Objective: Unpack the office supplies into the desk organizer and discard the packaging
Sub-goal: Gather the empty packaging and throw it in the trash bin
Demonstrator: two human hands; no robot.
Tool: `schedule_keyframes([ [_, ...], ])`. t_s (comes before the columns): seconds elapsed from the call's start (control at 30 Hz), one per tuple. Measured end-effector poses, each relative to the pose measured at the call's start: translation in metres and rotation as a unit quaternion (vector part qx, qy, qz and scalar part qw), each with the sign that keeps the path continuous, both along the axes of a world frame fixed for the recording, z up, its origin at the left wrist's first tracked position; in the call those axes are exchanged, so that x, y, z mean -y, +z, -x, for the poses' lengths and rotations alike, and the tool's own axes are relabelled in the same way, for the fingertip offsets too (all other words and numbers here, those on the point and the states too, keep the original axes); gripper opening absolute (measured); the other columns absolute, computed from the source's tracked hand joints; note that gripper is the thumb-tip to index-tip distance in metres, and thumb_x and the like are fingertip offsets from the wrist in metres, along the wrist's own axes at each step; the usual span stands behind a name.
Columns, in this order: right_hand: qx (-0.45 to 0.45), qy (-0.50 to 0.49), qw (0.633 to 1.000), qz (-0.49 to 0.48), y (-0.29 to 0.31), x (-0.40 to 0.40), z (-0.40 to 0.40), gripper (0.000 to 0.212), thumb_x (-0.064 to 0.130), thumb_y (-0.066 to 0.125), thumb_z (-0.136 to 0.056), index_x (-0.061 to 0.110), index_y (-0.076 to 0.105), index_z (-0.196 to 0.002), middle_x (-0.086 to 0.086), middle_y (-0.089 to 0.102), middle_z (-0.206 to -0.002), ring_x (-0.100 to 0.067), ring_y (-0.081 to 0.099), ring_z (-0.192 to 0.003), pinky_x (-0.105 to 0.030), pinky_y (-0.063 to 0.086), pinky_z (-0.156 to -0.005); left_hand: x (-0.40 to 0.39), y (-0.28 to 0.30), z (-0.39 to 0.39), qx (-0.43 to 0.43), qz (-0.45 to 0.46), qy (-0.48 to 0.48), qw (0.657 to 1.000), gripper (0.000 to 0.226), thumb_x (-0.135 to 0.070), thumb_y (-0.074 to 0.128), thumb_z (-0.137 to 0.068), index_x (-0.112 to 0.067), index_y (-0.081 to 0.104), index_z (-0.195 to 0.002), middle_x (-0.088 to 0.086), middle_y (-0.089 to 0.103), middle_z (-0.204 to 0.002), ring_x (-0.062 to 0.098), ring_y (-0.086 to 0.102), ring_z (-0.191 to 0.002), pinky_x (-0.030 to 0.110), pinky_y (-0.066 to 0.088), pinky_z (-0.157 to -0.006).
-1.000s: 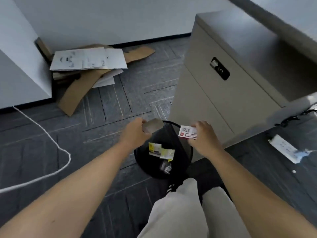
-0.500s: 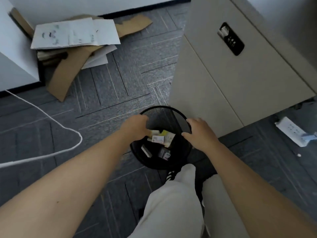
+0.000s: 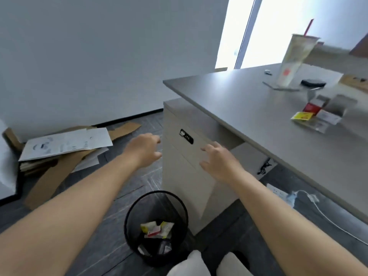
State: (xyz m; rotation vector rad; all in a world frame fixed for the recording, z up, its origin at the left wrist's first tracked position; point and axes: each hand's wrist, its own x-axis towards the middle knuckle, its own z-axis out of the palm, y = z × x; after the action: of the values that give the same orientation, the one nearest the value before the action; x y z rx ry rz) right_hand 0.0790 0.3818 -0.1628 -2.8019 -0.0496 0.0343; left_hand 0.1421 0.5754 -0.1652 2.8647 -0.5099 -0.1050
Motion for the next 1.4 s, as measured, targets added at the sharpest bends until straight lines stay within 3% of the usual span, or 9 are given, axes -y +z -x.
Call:
schedule_keyframes([
  [0.23, 0.130, -0.074, 0.988, 0.045, 0.082, 0.082, 0.043, 0.044, 0.023, 0.052, -0.087, 0.011, 0.043, -0.129, -0.009, 0.044, -0.136, -0.026, 0.040, -0.125, -0.037, 0.038, -0.101, 0.095, 0.080, 0.012, 0.100, 0.073, -0.091, 0.988, 0.046, -0.024, 0.057, -0.085, -0.007, 0.046, -0.126, 0.013, 0.050, -0.131, 0.028, 0.048, -0.119, 0.036, 0.038, -0.098],
  [0.53, 0.129, -0.254, 0.958, 0.046, 0.080, 0.236, 0.060, 0.047, 0.024, 0.054, -0.086, 0.007, 0.042, -0.128, -0.015, 0.043, -0.135, -0.029, 0.044, -0.120, -0.033, 0.036, -0.098, 0.247, 0.079, -0.004, 0.075, 0.083, -0.197, 0.974, 0.055, -0.033, 0.059, -0.083, -0.014, 0.040, -0.131, 0.009, 0.046, -0.136, 0.028, 0.046, -0.120, 0.036, 0.040, -0.096],
  [0.77, 0.164, -0.305, 0.936, -0.057, 0.064, 0.301, 0.019, 0.058, 0.021, 0.057, -0.084, 0.016, 0.032, -0.136, -0.016, 0.032, -0.140, -0.029, 0.035, -0.129, -0.034, 0.030, -0.105, 0.330, 0.067, -0.039, 0.014, 0.115, -0.251, 0.961, 0.072, -0.039, 0.065, -0.077, -0.019, 0.031, -0.137, 0.005, 0.036, -0.144, 0.025, 0.040, -0.128, 0.036, 0.037, -0.102],
  [0.87, 0.172, -0.306, 0.933, -0.082, 0.058, 0.316, 0.006, 0.059, 0.021, 0.058, -0.083, 0.018, 0.032, -0.136, -0.017, 0.029, -0.142, -0.030, 0.032, -0.131, -0.033, 0.027, -0.107, 0.354, 0.064, -0.049, -0.005, 0.130, -0.268, 0.955, 0.077, -0.040, 0.068, -0.074, -0.025, 0.029, -0.138, 0.003, 0.034, -0.146, 0.025, 0.036, -0.131, 0.037, 0.035, -0.104],
  [0.97, 0.176, -0.304, 0.932, -0.095, 0.055, 0.325, -0.008, 0.063, 0.023, 0.059, -0.083, 0.023, 0.029, -0.138, -0.018, 0.028, -0.143, -0.032, 0.032, -0.131, -0.037, 0.029, -0.107, 0.368, 0.061, -0.056, -0.034, 0.144, -0.278, 0.949, 0.072, -0.041, 0.068, -0.073, -0.029, 0.034, -0.135, 0.004, 0.042, -0.141, 0.024, 0.042, -0.125, 0.032, 0.037, -0.097],
  [1.1, 0.164, -0.293, 0.938, -0.087, 0.054, 0.332, -0.024, 0.056, 0.022, 0.059, -0.083, 0.021, 0.034, -0.134, -0.018, 0.043, -0.132, -0.032, 0.042, -0.121, -0.035, 0.035, -0.099, 0.372, 0.059, -0.060, -0.025, 0.161, -0.284, 0.945, 0.065, -0.040, 0.069, -0.072, -0.023, 0.044, -0.128, 0.007, 0.050, -0.132, 0.023, 0.047, -0.117, 0.029, 0.039, -0.092],
  [1.23, 0.189, -0.305, 0.929, -0.093, 0.054, 0.335, -0.024, 0.040, 0.018, 0.059, -0.083, 0.012, 0.044, -0.120, -0.019, 0.050, -0.122, -0.033, 0.049, -0.110, -0.030, 0.037, -0.088, 0.369, 0.061, -0.064, -0.011, 0.185, -0.268, 0.945, 0.078, -0.038, 0.072, -0.068, -0.017, 0.035, -0.134, 0.009, 0.045, -0.133, 0.024, 0.048, -0.116, 0.029, 0.043, -0.092],
  [1.4, 0.213, -0.326, 0.916, -0.098, 0.058, 0.347, -0.006, 0.044, 0.014, 0.060, -0.081, 0.011, 0.043, -0.121, -0.021, 0.049, -0.118, -0.034, 0.051, -0.104, -0.030, 0.037, -0.085, 0.383, 0.069, -0.069, -0.035, 0.196, -0.267, 0.943, 0.088, -0.034, 0.074, -0.068, -0.021, 0.024, -0.139, 0.009, 0.036, -0.139, 0.025, 0.043, -0.124, 0.029, 0.043, -0.093],
])
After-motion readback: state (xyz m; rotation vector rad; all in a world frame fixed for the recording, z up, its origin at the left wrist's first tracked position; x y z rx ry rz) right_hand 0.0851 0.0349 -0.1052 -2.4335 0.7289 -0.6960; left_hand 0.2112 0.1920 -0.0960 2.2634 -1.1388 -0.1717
